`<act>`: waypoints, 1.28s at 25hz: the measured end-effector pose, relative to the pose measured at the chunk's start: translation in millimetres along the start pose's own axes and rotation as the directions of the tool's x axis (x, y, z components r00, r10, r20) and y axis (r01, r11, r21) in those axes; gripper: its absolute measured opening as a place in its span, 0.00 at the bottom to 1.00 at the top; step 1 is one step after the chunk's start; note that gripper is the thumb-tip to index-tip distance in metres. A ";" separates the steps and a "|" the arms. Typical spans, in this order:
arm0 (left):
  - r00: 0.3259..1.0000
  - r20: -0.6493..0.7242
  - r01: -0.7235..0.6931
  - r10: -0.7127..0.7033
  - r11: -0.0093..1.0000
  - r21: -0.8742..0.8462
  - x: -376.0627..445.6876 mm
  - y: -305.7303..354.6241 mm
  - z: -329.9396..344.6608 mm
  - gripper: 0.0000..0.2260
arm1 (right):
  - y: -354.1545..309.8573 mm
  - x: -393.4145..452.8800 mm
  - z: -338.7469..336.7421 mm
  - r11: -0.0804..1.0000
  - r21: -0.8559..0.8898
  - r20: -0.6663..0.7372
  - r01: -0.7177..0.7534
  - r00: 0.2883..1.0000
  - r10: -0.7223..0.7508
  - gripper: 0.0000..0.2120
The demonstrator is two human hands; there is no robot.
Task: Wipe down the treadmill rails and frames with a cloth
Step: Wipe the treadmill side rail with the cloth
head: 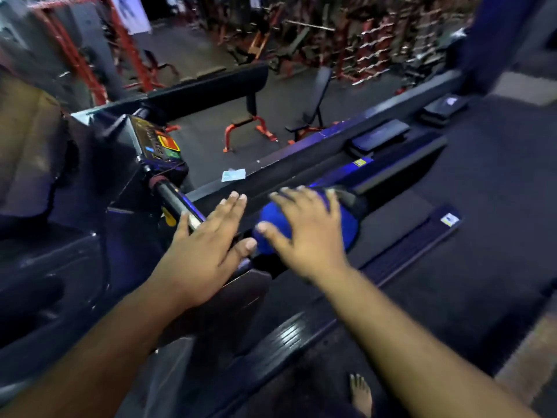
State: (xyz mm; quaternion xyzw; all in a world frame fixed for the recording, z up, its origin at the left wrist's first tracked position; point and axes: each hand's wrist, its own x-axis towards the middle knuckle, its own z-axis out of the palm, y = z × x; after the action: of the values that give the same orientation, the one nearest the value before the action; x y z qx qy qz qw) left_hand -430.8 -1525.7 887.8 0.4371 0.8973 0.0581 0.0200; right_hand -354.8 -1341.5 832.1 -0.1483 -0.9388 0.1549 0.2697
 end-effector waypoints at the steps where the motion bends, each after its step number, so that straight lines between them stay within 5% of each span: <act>1: 1.000 0.002 -0.017 0.017 0.996 -0.089 -5.9 -5.7 -0.1 0.39 | -33.0 -20.6 9.9 0.996 0.020 0.003 0.092 0.996 -0.093 0.32; 5: 0.995 0.075 -0.054 0.065 0.988 -0.144 -14.8 -16.9 3.2 0.43 | 9.7 -17.1 15.1 0.938 -0.074 -0.035 0.339 0.939 -0.342 0.33; 8: 0.988 0.113 -0.096 0.101 0.994 -0.048 -7.2 -11.6 2.0 0.45 | 52.2 -4.2 20.4 0.996 0.083 -0.246 -0.031 0.968 0.050 0.33; 10: 0.985 0.101 -0.138 0.141 0.990 -0.036 2.6 -4.1 1.3 0.45 | 6.4 -23.3 43.8 0.911 0.340 -0.291 -0.233 0.895 0.338 0.32; 13: 0.982 0.081 -0.159 0.168 0.981 -0.112 21.9 4.2 -0.8 0.44 | -52.1 -53.0 65.7 0.854 0.497 -0.231 -0.154 0.925 0.301 0.31; 17: 0.965 0.130 -0.232 0.228 0.973 0.012 46.4 22.2 -0.3 0.46 | 35.6 -22.2 65.8 0.890 0.411 -0.361 -0.195 0.862 0.355 0.32; 20: 0.953 0.155 -0.271 0.260 0.961 0.056 71.5 42.9 4.0 0.48 | 80.8 12.2 47.6 0.592 0.720 -0.282 -0.362 0.627 0.726 0.33; 22: 0.946 0.163 -0.291 0.281 0.956 0.041 88.8 54.0 9.2 0.48 | 54.5 12.3 45.0 0.400 0.830 -0.157 -0.388 0.527 0.835 0.35; 25: 0.936 0.163 -0.312 0.312 0.950 -0.028 112.9 69.9 16.5 0.47 | 5.0 -17.9 59.3 0.402 0.874 -0.137 -0.272 0.655 0.743 0.35; 26: 0.930 0.177 -0.326 0.322 0.945 -0.009 121.7 77.1 18.9 0.47 | 25.6 -12.2 63.7 0.360 0.899 -0.140 -0.250 0.615 0.776 0.35; 27: 0.923 0.193 -0.345 0.332 0.938 0.035 129.7 83.4 21.1 0.47 | 58.5 4.2 66.0 0.280 0.924 -0.104 -0.262 0.531 0.841 0.35; 29: 0.911 0.220 -0.377 0.349 0.921 0.099 142.7 94.5 24.3 0.46 | 144.7 47.0 55.9 -0.074 0.922 0.187 -0.379 0.273 0.944 0.35; 31: 0.912 0.218 -0.369 0.348 0.927 0.064 149.0 99.2 26.1 0.45 | 180.1 66.9 47.4 -0.273 0.906 0.342 -0.323 0.179 0.923 0.39; 32: 0.911 0.212 -0.371 0.354 0.927 0.047 151.1 100.2 26.9 0.45 | 167.2 58.6 41.6 -0.257 0.909 0.333 -0.327 0.203 0.921 0.42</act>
State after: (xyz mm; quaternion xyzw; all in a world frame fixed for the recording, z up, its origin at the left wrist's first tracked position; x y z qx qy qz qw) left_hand -443.3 -1343.2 875.6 0.6003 0.7955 -0.0222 0.0800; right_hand -392.7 -1177.2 763.5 -0.5104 -0.2704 0.7150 0.3938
